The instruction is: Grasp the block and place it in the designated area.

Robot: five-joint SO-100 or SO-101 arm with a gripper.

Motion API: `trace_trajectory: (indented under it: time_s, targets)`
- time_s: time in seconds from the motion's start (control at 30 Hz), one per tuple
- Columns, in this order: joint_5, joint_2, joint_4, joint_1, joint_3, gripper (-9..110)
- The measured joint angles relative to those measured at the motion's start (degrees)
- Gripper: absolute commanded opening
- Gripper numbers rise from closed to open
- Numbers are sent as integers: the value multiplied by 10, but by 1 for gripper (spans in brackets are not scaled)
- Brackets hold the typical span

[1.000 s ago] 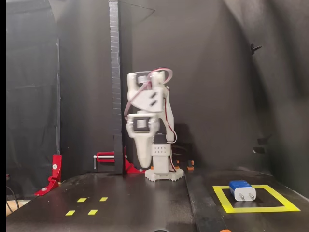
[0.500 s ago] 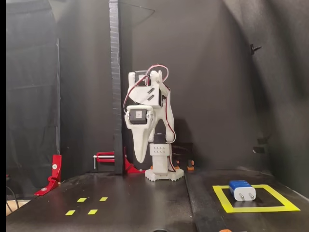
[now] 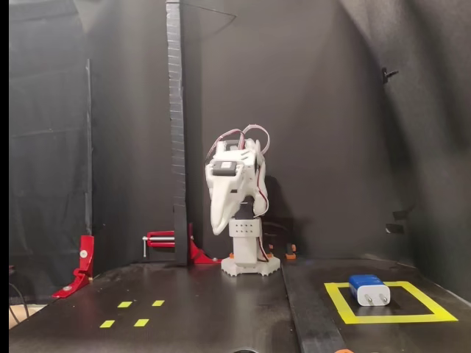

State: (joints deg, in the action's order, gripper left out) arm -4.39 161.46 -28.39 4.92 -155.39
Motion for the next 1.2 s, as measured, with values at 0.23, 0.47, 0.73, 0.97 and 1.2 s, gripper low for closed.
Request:
trace_trajectory:
  time_s: [0.23, 0.47, 0.73, 0.97, 1.2]
  targets:
    - [0, 142, 23, -22, -105, 0]
    - [0, 208, 24, -34, -184, 0]
    - [0, 264, -27, -34, -243, 0]
    - [-5, 273, -108, -44, -243, 0]
    - [-5, 275, -154, -45, -243, 0]
